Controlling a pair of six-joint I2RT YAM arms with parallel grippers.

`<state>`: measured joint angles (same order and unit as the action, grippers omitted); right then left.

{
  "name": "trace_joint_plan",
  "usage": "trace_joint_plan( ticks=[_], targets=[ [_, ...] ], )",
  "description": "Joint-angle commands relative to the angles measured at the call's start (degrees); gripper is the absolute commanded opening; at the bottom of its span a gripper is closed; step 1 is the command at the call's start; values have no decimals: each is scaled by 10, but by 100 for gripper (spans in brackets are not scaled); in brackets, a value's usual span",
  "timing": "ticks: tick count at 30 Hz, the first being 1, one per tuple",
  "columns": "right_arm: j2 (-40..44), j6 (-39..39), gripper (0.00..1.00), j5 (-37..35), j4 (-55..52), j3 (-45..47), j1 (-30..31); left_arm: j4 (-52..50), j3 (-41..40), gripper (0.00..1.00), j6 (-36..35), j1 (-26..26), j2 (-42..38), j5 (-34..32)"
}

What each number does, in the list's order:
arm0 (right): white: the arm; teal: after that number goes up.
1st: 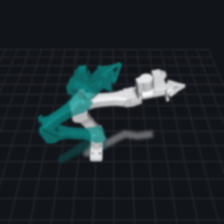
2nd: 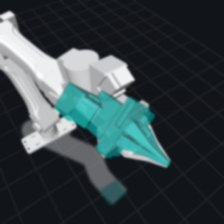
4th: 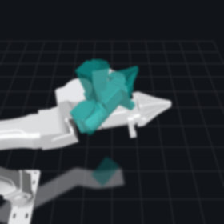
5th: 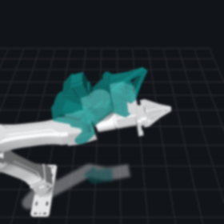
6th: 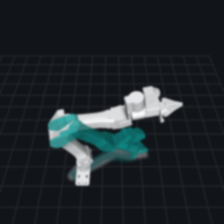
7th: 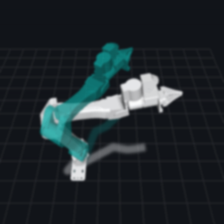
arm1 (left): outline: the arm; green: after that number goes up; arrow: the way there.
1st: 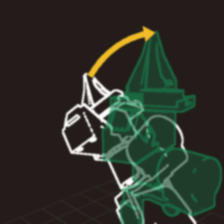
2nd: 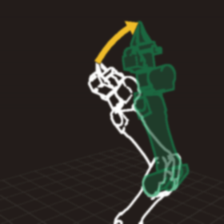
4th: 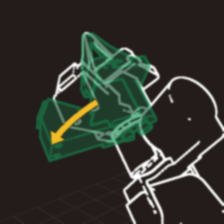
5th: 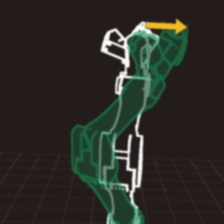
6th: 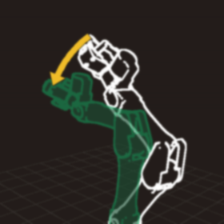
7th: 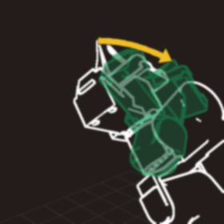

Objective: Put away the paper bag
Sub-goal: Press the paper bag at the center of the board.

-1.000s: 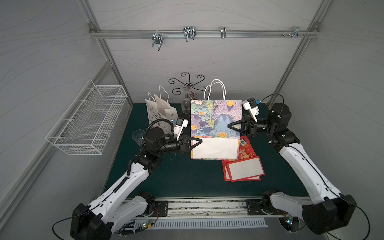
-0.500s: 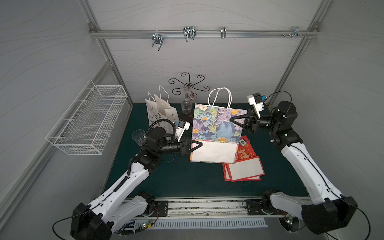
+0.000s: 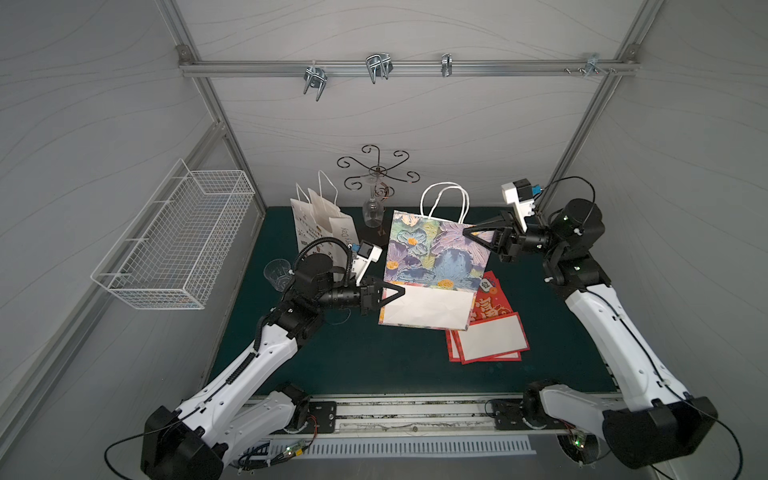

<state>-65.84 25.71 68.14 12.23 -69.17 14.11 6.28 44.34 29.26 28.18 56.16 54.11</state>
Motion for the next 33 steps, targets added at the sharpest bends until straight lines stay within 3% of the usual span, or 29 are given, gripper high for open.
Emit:
trace_joint_plan(
  ticks=[1, 2, 3, 5, 7, 13, 17, 26, 29, 33],
  targets=[
    [7, 0, 0, 9, 17, -13, -4, 18, 31, 0, -24, 0, 3, 5],
    [10, -8, 0, 8, 7, -15, -4, 27, 33, 0, -28, -1, 1, -1],
    [13, -18, 8, 3, -7, -17, -4, 42, 33, 0, -30, 0, -1, -6],
    [26, -50, 43, -21, -51, -20, -7, 83, 28, 0, -42, 0, -7, -14],
    [44, -66, 71, -67, -80, -14, -10, 98, 30, 0, -66, 0, -12, -26],
    [115, -145, 99, -182, -153, 50, -16, 100, 63, 0, -133, 1, -11, -44],
    [141, -187, 99, -215, -242, 82, -17, 103, 95, 0, -132, 0, 5, -44],
    [126, -168, 97, -106, -250, 101, -16, 148, 131, 0, -80, 1, 42, -16],
    [98, -112, 89, -48, -187, 86, -15, 161, 126, 0, -52, 1, 49, -19],
    [72, -73, 70, -9, -124, 62, -3, 185, 110, 0, -9, 2, 56, -32]
  ],
)
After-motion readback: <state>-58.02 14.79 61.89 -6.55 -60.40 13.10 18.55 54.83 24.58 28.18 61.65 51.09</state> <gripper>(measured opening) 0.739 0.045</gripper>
